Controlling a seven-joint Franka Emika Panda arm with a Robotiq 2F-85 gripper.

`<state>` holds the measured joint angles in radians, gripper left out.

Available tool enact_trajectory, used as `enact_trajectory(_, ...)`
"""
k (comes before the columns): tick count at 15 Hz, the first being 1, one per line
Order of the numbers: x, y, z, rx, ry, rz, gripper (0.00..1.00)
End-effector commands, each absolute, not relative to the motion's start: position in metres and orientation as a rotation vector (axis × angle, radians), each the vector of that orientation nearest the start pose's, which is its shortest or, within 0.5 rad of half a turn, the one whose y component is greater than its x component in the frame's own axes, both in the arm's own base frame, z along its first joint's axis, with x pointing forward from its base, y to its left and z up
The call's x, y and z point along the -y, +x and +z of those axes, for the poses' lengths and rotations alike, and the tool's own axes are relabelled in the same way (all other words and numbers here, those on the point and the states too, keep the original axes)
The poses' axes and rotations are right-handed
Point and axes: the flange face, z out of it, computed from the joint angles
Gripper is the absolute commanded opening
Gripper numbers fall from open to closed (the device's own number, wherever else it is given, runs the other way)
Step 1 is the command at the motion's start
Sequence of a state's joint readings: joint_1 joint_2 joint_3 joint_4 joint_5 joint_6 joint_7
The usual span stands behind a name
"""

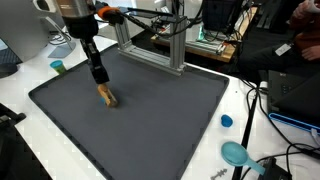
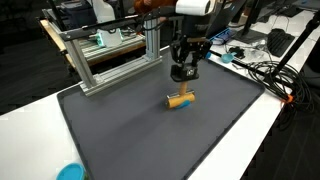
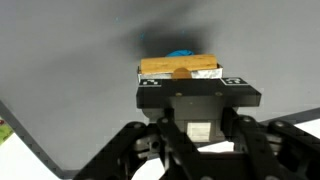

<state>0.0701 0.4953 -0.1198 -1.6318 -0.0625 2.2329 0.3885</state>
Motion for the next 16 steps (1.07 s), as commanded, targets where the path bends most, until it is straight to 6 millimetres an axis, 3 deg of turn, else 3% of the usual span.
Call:
enact_trajectory(1, 0.026, 0.673, 0.358, -0.595, -3.172, -0.234, 0.21)
enact_trajectory(5, 0.046, 0.663, 0.348, -0.667, -3.176, -0.183, 0.21)
enact_trajectory(9, 0.066, 0.657, 0.327, -0.738, -3.192, -0.127, 0.21)
enact_trajectory(12, 0.058, 0.659, 0.313, -0.557, -3.127, -0.074, 0.21)
enact_trajectory(16, 0.055, 0.662, 0.312, -0.342, -3.039, -0.066, 0.21)
